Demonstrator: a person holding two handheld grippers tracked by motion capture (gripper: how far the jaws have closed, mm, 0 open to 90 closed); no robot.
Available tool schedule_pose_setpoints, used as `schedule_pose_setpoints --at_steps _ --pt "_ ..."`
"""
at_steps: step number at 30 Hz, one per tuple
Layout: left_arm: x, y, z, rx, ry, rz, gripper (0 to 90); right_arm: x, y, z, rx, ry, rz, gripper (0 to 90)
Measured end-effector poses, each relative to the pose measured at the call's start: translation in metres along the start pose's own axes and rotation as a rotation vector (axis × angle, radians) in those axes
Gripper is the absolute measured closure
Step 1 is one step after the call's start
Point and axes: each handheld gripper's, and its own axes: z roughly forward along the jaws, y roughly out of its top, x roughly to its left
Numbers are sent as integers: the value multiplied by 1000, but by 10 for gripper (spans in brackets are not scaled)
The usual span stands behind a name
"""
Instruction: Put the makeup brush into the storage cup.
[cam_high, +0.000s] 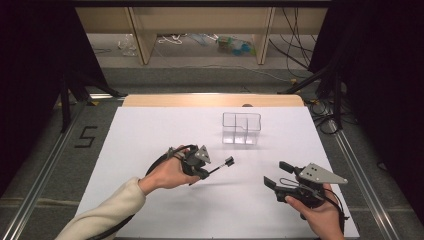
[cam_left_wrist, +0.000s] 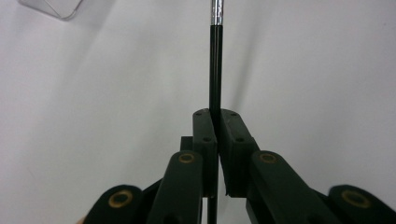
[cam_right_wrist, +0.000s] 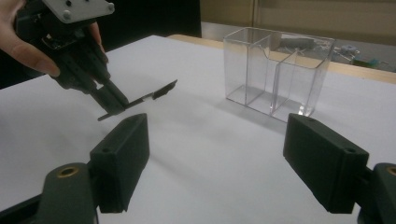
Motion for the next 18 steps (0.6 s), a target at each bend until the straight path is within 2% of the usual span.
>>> schedule_pose_setpoints --at_steps 5,6,7,8,10,11,12,14,15,17,18 --pt "-1 -7 -8 -53 21 34 857 0 1 0 -4 0 2 247" --pt "-4 -9 -7 -87 23 4 857 0 1 1 -7 3 6 247" --pt "-3 -10 -9 -82 25 24 857 0 1 0 -4 2 5 248" --pt "-4 -11 -10 -92 29 26 857 0 1 1 -13 3 8 250" --pt "-6 -11 -12 -128 38 13 857 0 2 2 -13 11 14 252" --pt "-10 -12 -11 -180 46 -32 857 1 2 3 -14 16 19 253" --pt "-12 -12 -11 -212 48 -46 857 1 2 4 -27 21 24 256" --pt "-14 -14 -12 -231 64 -35 857 1 2 4 -22 29 24 263" --pt "-17 -14 -12 -259 64 -58 857 1 3 4 -21 33 25 267" --pt "-19 -15 -13 -271 73 -51 857 3 3 6 -25 35 38 272" --pt "-20 -15 -12 -299 70 -69 857 3 3 7 -27 49 40 275"
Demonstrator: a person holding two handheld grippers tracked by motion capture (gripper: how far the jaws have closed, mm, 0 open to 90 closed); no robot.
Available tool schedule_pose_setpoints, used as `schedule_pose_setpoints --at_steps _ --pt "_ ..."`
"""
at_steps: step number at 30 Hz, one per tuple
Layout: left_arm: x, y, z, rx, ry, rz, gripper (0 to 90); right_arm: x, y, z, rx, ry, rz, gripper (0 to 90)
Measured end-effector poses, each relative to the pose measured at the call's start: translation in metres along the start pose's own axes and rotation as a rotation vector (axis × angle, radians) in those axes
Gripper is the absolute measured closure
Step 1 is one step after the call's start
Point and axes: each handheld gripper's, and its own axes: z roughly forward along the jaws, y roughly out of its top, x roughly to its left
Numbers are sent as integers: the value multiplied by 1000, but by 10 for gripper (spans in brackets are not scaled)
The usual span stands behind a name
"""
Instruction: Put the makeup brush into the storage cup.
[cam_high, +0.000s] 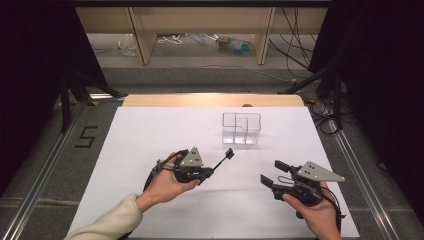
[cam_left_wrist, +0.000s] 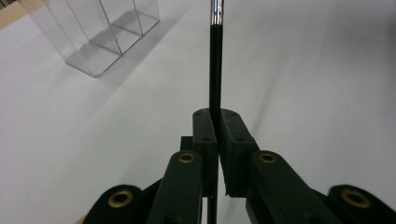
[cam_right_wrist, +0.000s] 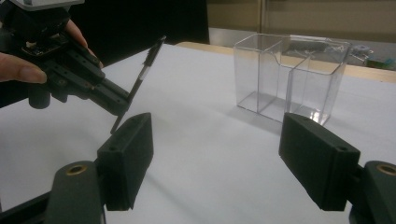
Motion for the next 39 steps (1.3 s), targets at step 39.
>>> schedule_pose_setpoints --at_steps 39 --pt "-20 7 3 -193 12 -73 857 32 6 54 -46 99 30 375"
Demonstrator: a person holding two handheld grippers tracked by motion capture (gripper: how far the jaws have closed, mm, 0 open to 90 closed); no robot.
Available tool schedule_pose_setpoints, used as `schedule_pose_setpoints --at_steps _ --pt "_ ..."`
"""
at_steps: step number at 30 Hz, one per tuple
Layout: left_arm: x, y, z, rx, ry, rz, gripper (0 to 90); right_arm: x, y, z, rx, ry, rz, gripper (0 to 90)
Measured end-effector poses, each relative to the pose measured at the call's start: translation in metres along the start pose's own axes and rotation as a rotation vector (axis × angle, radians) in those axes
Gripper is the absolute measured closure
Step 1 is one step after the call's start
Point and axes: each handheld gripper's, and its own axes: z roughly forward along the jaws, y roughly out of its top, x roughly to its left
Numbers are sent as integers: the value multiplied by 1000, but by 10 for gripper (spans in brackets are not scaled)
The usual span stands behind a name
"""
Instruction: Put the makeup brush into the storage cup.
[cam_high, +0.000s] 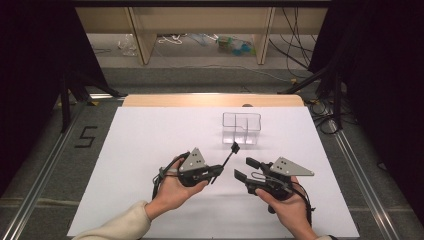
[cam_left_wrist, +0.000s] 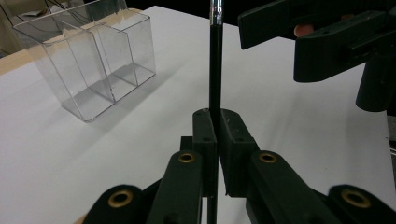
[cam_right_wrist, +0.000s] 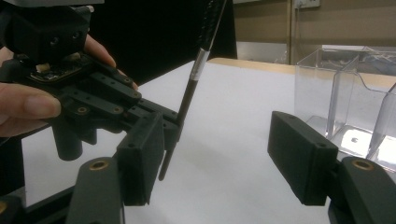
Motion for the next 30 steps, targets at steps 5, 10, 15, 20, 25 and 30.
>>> schedule_pose_setpoints --at_steps 5,10,15,20,25,30 --pt "0 0 -1 -4 8 -1 856 0 0 3 -24 2 -3 378" --pt "0 1 -1 -13 14 -4 857 2 0 6 -21 14 1 381" --pt "1 1 -1 -23 15 0 857 2 1 6 0 8 -4 383" --pt "-1 1 0 -26 14 -18 857 2 3 10 -26 17 4 416" --pt "-3 1 1 -31 19 -14 856 3 6 15 -18 21 0 478" --pt "-3 2 3 -36 14 -10 857 4 9 24 -51 39 5 557"
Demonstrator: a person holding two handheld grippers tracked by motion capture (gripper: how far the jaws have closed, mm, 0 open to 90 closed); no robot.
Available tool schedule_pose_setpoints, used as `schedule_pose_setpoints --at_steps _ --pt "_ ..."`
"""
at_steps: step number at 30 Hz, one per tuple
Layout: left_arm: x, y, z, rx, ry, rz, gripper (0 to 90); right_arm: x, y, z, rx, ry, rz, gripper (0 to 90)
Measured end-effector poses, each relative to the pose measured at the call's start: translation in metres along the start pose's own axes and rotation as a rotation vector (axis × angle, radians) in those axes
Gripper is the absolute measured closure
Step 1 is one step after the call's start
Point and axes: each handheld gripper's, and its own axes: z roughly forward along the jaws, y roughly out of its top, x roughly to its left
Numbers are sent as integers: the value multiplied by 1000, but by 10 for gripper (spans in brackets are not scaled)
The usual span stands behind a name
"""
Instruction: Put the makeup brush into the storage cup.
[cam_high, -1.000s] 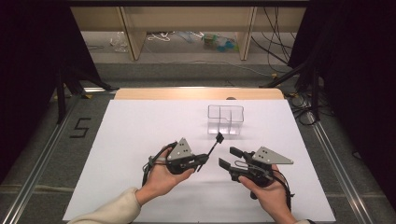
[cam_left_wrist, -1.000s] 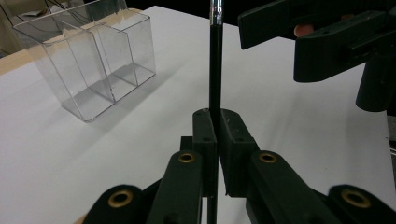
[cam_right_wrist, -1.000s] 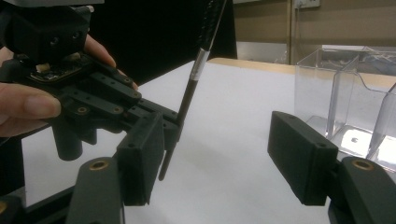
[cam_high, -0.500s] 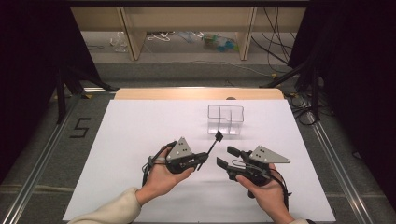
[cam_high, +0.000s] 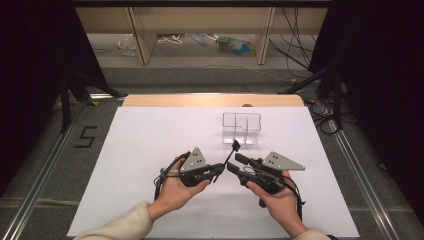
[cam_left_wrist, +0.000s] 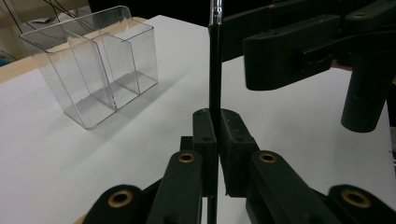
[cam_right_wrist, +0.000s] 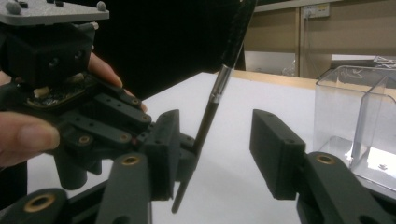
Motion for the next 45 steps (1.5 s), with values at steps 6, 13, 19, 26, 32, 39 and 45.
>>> schedule_pose_setpoints --at_steps 6,13,19,26,32,39,45 --pt "0 0 0 -6 0 -2 856 2 1 8 -23 -3 -5 634" --pt "0 0 1 -9 -6 0 856 3 0 10 -25 -15 -13 705" --pt "-1 -1 1 -15 2 -19 856 3 0 10 -43 -23 -24 741" --pt "0 0 2 -21 0 -15 856 4 1 10 -18 -22 -21 779" --pt "0 -1 2 -21 1 -17 856 5 1 12 -40 -20 -20 798" --pt "-2 -1 3 -24 10 -12 852 5 3 12 -34 12 -21 855" --pt "-1 -1 4 -45 -1 14 769 4 7 12 -41 3 -34 857"
